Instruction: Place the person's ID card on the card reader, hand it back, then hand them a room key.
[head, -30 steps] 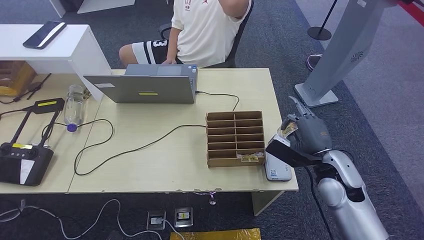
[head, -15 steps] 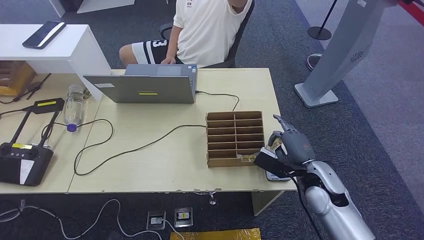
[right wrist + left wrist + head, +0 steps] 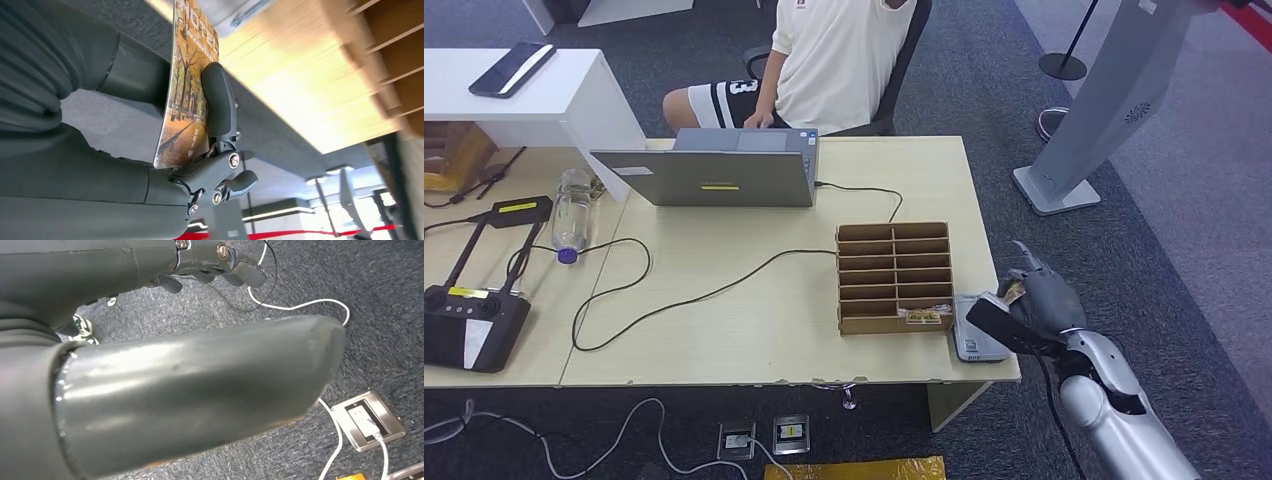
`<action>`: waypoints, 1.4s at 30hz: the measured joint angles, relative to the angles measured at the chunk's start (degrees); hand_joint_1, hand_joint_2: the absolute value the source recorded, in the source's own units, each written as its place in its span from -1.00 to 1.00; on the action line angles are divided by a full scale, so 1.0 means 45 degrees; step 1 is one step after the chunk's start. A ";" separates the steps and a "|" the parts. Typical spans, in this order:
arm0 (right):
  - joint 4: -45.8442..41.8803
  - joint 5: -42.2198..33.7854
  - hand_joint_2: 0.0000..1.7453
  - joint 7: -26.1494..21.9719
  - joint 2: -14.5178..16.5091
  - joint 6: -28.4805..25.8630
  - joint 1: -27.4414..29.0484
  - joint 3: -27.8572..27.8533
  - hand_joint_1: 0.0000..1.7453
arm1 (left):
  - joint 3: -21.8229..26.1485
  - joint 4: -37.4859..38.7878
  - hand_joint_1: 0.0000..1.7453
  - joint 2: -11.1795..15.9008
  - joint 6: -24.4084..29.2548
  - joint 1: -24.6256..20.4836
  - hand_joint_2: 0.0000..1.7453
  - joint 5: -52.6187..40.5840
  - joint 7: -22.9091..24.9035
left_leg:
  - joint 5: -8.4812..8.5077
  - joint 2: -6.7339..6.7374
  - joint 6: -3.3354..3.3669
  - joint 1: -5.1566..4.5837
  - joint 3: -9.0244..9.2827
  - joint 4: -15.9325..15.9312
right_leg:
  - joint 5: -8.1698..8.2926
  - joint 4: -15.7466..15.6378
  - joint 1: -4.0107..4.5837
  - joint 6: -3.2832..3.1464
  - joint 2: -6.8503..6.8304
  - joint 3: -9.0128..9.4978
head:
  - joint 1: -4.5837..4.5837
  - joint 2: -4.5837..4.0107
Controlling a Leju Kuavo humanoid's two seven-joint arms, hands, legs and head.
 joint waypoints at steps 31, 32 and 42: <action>0.1241 0.0146 1.00 -0.0533 0.0178 -0.0784 0.0199 -0.0413 1.00 | 0.0000 0.0000 -1.00 0.0260 -0.0138 -0.0002 -1.00 -0.0211 0.0049 | -0.0002 0.0003 -0.0004 0.0002 0.0002 0.0000 | 0.0000 0.0003 0.0001 0.0000 0.0004 0.0004 | -0.0002 0.0000; 0.1166 0.0117 1.00 -0.0544 0.0196 -0.0776 0.0200 -0.0413 1.00 | 0.0000 0.0000 -1.00 0.0260 -0.0130 -0.0002 -1.00 -0.0223 0.0049 | -0.0002 0.0003 -0.0004 0.0002 0.0002 0.0000 | 0.0000 0.0003 0.0001 0.0000 0.0004 0.0004 | -0.0001 0.0000; 0.0361 0.0106 1.00 -0.0522 0.0353 -0.0720 0.0204 -0.0362 1.00 | 0.0000 0.0000 -1.00 0.0260 -0.0118 0.0000 -1.00 -0.0244 0.0047 | -0.0002 0.0003 -0.0004 0.0002 0.0003 0.0000 | 0.0000 0.0003 0.0001 0.0000 0.0004 0.0004 | -0.0002 0.0000</action>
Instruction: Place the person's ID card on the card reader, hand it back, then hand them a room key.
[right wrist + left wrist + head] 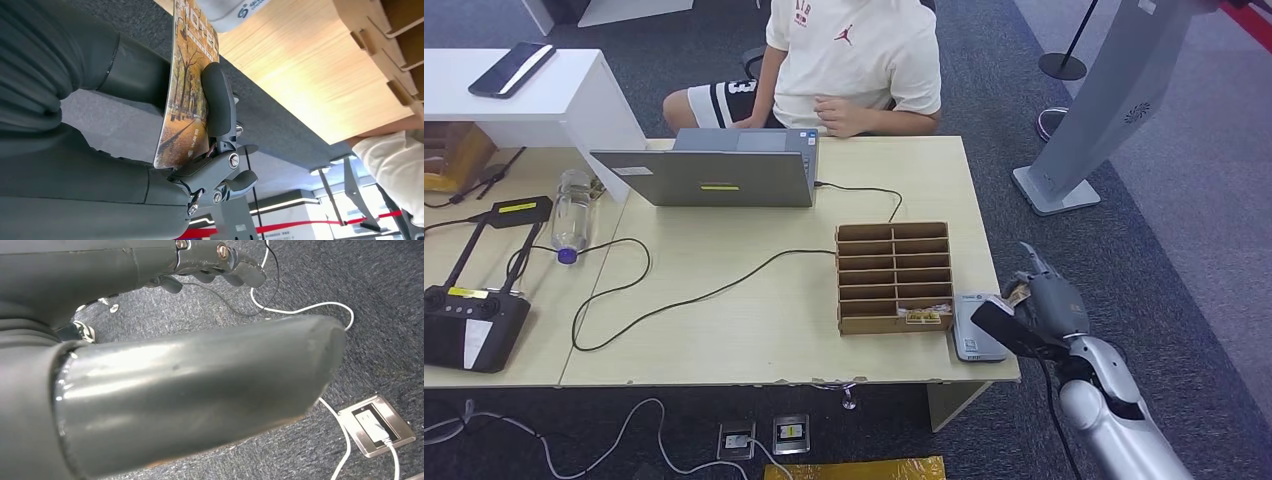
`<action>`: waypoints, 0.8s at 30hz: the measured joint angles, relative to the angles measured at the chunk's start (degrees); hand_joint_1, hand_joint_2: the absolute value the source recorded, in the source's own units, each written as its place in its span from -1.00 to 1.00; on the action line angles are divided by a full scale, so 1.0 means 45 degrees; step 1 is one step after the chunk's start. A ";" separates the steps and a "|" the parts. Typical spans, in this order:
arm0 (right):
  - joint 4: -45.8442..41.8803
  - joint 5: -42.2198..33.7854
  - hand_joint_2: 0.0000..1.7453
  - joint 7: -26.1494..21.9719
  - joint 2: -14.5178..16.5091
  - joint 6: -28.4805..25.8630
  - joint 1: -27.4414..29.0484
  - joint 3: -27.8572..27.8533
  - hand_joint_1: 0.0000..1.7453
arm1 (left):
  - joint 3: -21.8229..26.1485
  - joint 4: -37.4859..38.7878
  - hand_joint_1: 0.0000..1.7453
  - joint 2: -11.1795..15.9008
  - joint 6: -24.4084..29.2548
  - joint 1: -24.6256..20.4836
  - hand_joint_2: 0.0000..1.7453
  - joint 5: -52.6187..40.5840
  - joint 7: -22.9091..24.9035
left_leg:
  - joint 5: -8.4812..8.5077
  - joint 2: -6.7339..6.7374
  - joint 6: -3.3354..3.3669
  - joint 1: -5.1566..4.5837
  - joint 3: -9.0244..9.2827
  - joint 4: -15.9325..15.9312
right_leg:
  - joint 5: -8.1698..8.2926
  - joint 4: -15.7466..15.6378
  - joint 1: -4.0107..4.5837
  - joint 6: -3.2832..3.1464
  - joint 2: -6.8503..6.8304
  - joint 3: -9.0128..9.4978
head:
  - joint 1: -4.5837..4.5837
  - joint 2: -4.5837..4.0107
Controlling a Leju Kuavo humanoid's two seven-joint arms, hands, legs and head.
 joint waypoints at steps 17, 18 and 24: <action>-0.0203 0.0466 1.00 0.0536 0.0101 0.1388 0.0210 0.0465 1.00 | 0.0000 0.0000 -1.00 0.0019 -0.0033 -0.0002 -1.00 -0.0019 -0.0004 | 0.0000 0.0001 0.0000 0.0000 -0.0001 0.0000 | 0.0000 0.0000 0.0000 0.0000 0.0001 -0.0002 | 0.0002 0.0000; -0.0188 0.0477 1.00 0.0546 0.0101 0.1418 0.0218 0.0508 1.00 | 0.0000 0.0000 -1.00 0.0019 -0.0039 -0.0002 -1.00 -0.0019 -0.0004 | 0.0000 0.0001 -0.0001 0.0000 0.0000 0.0000 | 0.0000 0.0000 0.0000 0.0000 0.0001 -0.0002 | 0.0001 0.0000; -0.0057 0.0544 1.00 0.0579 0.0144 0.1592 0.0202 0.0782 1.00 | 0.0000 0.0000 -1.00 0.0023 -0.0097 -0.0002 -1.00 -0.0006 -0.0001 | -0.0001 0.0002 -0.0001 0.0001 0.0003 0.0000 | 0.0000 0.0000 0.0001 0.0000 0.0002 0.0001 | 0.0002 0.0000</action>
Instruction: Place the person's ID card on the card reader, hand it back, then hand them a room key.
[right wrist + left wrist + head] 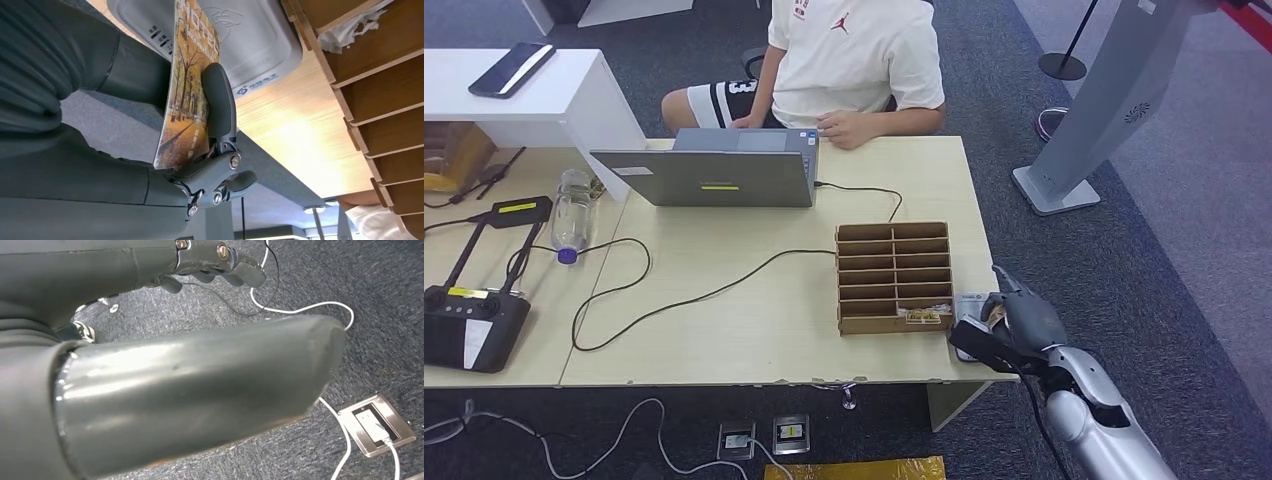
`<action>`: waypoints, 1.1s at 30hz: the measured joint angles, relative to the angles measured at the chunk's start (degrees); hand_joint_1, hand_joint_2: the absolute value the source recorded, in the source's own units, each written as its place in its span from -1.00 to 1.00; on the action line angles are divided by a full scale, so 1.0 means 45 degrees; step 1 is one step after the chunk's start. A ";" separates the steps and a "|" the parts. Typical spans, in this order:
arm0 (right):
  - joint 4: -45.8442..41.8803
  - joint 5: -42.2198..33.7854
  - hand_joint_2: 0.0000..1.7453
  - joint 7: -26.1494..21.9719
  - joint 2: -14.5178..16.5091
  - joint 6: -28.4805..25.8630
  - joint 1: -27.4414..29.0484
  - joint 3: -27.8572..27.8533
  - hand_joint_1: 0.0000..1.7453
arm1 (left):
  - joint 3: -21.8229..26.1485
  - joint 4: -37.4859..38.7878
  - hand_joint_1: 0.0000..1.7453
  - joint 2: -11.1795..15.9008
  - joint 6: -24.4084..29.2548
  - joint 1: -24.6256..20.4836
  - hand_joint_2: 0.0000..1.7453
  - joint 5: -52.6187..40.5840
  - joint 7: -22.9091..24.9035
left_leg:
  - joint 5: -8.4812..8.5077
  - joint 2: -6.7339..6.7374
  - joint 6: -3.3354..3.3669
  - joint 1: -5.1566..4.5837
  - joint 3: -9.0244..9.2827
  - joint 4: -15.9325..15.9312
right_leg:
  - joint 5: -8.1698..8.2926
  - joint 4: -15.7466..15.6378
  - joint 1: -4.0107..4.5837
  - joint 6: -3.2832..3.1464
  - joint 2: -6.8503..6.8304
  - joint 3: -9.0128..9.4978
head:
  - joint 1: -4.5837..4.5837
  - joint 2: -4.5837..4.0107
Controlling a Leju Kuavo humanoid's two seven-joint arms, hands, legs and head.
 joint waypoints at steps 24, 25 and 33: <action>0.0143 0.0073 1.00 0.0342 -0.0166 -0.0483 -0.0718 0.0101 1.00 | 0.0000 0.0000 -1.00 -0.0069 0.0084 0.0001 -1.00 -0.0160 0.0036 | 0.0001 0.0023 0.0000 -0.0002 0.0025 0.0001 | 0.0004 0.0000 -0.0002 0.0000 0.0010 0.0018 | 0.0000 0.0000; 0.0140 0.0135 1.00 0.0334 -0.0212 -0.0509 -0.0840 0.0030 1.00 | 0.0000 0.0000 -1.00 -0.0078 0.0090 0.0000 -1.00 -0.0181 0.0036 | 0.0001 0.0023 0.0000 -0.0002 0.0025 0.0001 | 0.0004 0.0000 -0.0002 0.0000 0.0010 0.0018 | -0.0001 0.0000; -0.0012 0.0795 1.00 -0.0005 -0.0556 -0.0362 -0.2098 -0.0825 1.00 | 0.0000 0.0000 -1.00 -0.0130 0.0169 -0.0046 -1.00 -0.0294 0.0036 | 0.0001 0.0023 0.0000 -0.0003 0.0020 0.0002 | 0.0005 0.0001 -0.0003 0.0001 0.0013 0.0013 | -0.0001 0.0000</action>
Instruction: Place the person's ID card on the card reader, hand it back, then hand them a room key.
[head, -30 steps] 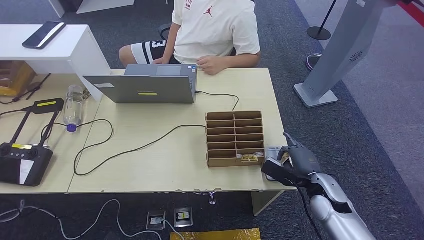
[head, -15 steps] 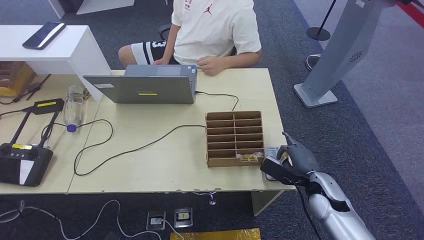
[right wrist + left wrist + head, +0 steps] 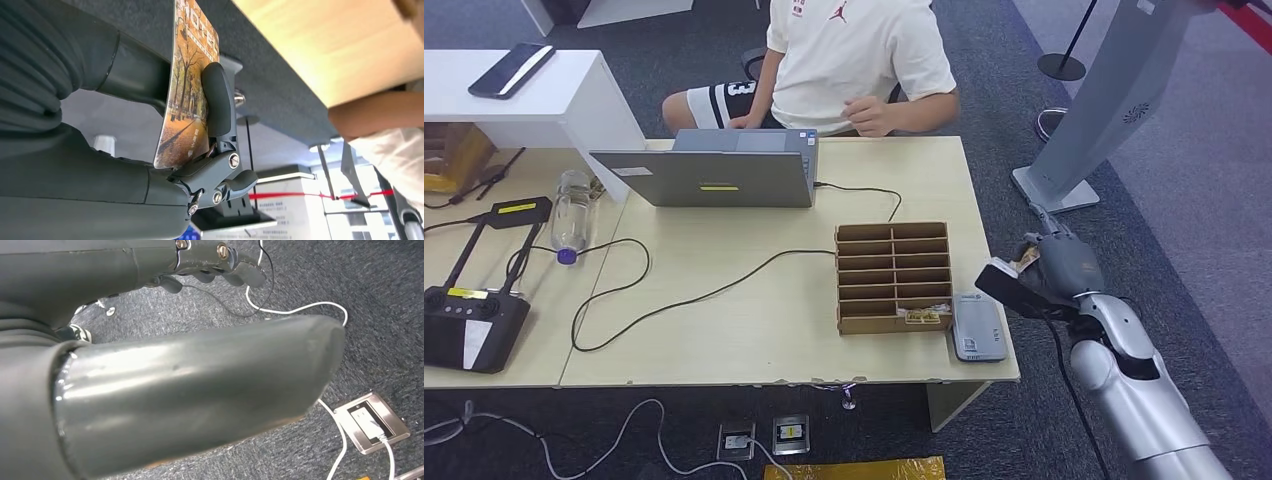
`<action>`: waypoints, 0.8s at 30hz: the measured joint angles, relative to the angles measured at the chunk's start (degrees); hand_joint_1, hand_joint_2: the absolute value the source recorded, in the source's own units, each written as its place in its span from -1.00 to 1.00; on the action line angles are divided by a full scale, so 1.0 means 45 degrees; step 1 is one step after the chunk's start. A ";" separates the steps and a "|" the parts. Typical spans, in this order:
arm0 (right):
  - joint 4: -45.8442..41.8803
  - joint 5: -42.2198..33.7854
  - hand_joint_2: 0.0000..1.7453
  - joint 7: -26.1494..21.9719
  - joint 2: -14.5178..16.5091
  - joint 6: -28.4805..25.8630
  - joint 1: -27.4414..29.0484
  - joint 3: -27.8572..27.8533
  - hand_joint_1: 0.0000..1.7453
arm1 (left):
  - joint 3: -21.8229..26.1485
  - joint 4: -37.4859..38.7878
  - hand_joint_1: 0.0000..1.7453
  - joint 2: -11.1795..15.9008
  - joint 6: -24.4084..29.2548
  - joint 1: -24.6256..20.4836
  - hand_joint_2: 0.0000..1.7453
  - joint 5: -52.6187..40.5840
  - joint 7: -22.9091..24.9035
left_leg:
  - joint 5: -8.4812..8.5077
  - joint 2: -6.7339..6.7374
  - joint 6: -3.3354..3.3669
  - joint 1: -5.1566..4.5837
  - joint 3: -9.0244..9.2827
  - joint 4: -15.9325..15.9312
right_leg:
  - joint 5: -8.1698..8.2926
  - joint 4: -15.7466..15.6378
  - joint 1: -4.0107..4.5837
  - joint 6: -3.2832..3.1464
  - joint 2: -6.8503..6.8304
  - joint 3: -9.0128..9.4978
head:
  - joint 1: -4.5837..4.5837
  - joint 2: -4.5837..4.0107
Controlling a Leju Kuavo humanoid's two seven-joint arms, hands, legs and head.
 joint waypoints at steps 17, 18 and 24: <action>0.0821 0.1289 1.00 -0.1634 0.0532 0.0775 -0.4025 0.0016 1.00 | -0.0006 -0.0028 -1.00 -0.0128 -0.0259 -0.0339 -1.00 -0.0364 -0.0019 | 0.0007 -0.0004 -0.0001 0.0004 -0.0021 -0.0001 | 0.0003 0.0015 0.0003 0.0002 -0.0005 -0.0004 | 0.0000 0.0000; 0.1080 0.1263 1.00 -0.1764 0.0677 0.0653 -0.4236 0.0127 1.00 | -0.0007 -0.0045 -1.00 -0.0132 -0.0262 -0.0355 -1.00 -0.0368 -0.0019 | 0.0007 -0.0003 -0.0002 0.0004 -0.0021 -0.0001 | 0.0003 0.0016 0.0003 0.0002 -0.0005 -0.0005 | -0.0001 0.0000; 0.2671 0.1095 1.00 -0.2083 0.1609 0.0034 -0.4959 0.0800 1.00 | -0.0016 -0.0118 -1.00 -0.0172 -0.0262 -0.0419 -1.00 -0.0380 -0.0019 | 0.0012 -0.0035 -0.0006 0.0006 -0.0027 -0.0001 | 0.0002 0.0017 0.0005 0.0001 -0.0026 -0.0004 | 0.0001 0.0000</action>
